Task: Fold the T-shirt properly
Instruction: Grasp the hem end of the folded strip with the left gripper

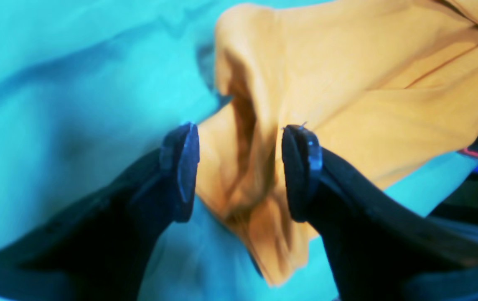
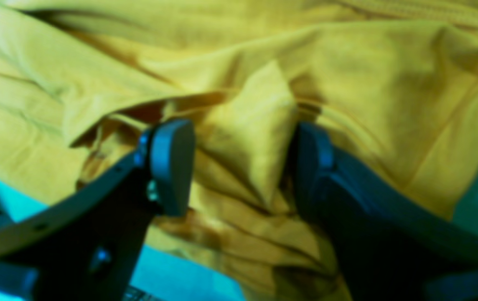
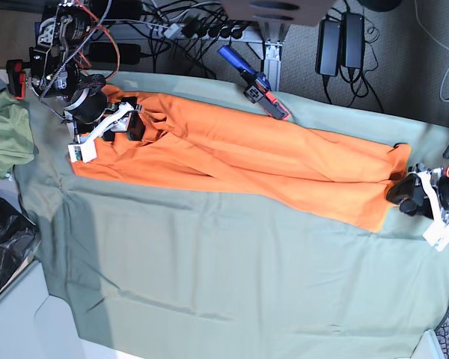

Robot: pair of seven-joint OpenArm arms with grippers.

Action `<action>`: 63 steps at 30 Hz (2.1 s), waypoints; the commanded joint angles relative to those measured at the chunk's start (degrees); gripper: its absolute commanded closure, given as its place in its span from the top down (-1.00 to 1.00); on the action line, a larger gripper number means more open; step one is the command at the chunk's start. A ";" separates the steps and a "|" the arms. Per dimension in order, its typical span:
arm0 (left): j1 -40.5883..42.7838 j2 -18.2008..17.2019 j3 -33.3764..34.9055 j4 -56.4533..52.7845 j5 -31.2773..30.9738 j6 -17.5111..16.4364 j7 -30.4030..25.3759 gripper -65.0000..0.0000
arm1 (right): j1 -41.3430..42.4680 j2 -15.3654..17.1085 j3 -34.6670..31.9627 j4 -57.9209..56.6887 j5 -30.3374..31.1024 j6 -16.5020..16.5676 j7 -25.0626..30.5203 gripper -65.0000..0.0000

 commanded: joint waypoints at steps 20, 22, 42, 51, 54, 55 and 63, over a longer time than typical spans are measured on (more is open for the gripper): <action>1.68 7.13 -0.52 -5.38 -6.82 -0.54 -1.95 0.06 | 0.04 -1.55 0.52 0.96 0.48 5.18 1.29 0.13; 1.68 7.13 -0.52 -5.38 -6.84 -0.54 -2.01 -0.10 | -0.20 -1.55 0.52 0.96 0.46 5.18 1.29 0.13; 0.39 7.89 -2.40 -5.38 -6.99 -0.54 -6.29 -0.16 | -0.24 -1.55 0.52 0.96 0.46 5.18 1.29 0.13; 0.07 11.06 -2.47 -5.38 -3.98 -0.54 -9.38 -0.12 | -0.24 -1.57 0.52 0.96 0.48 5.16 1.09 0.13; -1.29 12.85 -2.47 -5.42 -1.57 3.37 -9.75 -0.13 | -0.37 -1.57 0.52 0.96 0.46 5.16 1.09 0.13; -1.70 13.35 -2.47 -5.42 -0.74 4.02 -10.27 -0.17 | -0.48 -1.57 0.52 0.96 0.46 5.18 1.07 0.13; -4.39 16.26 -2.47 -5.42 6.78 4.04 -12.28 -1.00 | -2.14 -1.57 0.52 0.96 0.46 5.16 1.11 0.13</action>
